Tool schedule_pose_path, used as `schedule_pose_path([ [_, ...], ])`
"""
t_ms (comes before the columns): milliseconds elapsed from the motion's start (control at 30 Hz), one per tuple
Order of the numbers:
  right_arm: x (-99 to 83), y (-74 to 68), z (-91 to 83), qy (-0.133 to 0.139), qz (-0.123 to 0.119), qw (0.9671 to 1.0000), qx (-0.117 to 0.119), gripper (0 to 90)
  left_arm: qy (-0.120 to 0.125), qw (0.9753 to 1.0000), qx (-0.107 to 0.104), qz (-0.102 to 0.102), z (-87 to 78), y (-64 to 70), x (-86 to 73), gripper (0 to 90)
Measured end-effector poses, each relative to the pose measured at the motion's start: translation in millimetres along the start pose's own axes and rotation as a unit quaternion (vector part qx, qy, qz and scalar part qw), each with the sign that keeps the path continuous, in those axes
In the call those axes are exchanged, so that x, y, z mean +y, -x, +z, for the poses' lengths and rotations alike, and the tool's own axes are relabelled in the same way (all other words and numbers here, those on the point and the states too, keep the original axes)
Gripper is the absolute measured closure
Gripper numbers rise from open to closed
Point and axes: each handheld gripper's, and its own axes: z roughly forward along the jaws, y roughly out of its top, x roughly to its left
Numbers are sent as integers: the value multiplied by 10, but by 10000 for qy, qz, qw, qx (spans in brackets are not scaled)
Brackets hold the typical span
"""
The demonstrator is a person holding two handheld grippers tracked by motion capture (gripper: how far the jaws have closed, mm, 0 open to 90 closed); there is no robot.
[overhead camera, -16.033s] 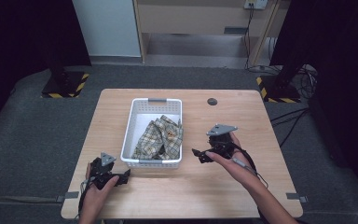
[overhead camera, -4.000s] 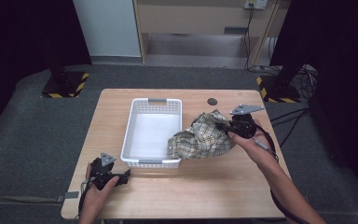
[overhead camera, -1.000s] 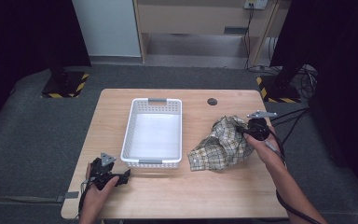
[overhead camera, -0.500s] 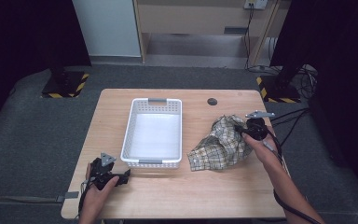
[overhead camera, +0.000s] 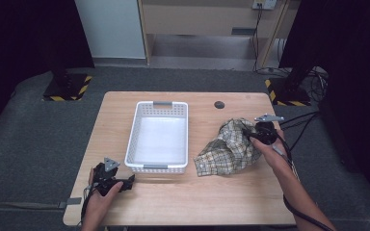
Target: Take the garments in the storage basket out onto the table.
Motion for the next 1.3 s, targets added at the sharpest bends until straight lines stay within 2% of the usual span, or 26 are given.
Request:
schedule_pose_path([
  [433,52,36,-48,165,228,9994,-187,205,0,10000,-1,0,0,0,0,0],
  [633,98,26,-117,383,257,9988,-186,106,0,10000,-1,1,0,0,0,0],
  [833,141,-10,-205,601,207,9979,-109,61,0,10000,0,1,0,0,0,0],
  [900,144,-20,-223,594,239,9979,-41,47,0,10000,-1,1,0,0,0,0],
  [1300,149,-42,-367,703,329,9970,-18,48,-1,10000,-1,1,0,0,0,0],
])
